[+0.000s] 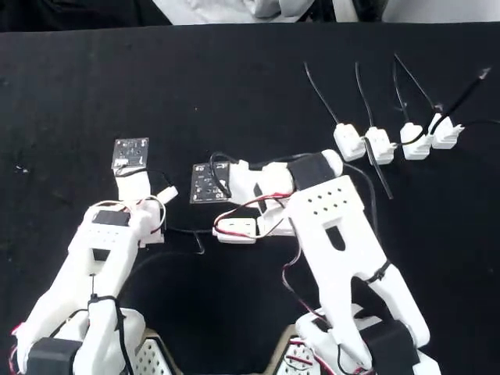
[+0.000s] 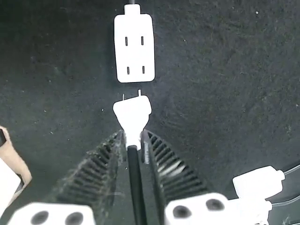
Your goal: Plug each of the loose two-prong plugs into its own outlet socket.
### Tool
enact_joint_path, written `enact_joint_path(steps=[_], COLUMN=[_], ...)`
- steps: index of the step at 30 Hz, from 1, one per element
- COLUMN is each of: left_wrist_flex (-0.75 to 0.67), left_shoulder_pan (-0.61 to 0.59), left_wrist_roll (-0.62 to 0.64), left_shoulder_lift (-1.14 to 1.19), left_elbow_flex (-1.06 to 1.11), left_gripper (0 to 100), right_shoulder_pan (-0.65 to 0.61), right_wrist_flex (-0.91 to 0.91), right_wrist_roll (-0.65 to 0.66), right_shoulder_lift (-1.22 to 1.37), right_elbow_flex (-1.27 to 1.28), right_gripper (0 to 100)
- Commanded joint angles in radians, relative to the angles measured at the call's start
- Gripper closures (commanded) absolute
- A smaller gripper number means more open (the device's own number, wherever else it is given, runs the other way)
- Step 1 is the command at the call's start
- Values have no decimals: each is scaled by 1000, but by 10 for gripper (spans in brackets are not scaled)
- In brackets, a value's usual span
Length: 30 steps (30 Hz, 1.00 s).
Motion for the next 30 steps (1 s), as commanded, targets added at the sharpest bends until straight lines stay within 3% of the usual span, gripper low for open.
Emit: enact_joint_path(steps=[1,7,13,30], left_wrist_flex=[-17,-34,-95,-97], left_shoulder_pan=[-2,16,130,142], left_wrist_roll=[14,14,5,-60], left_shoulder_lift=[2,2,-8,-5], left_elbow_flex=[-51,-25,33,30], left_gripper=[945,947,948,948], right_shoulder_pan=[-26,-91,-91,-92], right_wrist_flex=[3,3,-12,-17], right_wrist_roll=[8,6,6,-21], right_shoulder_lift=[-2,-2,-1,45], right_elbow_flex=[-62,-62,-68,-87], right_gripper=[988,988,988,988])
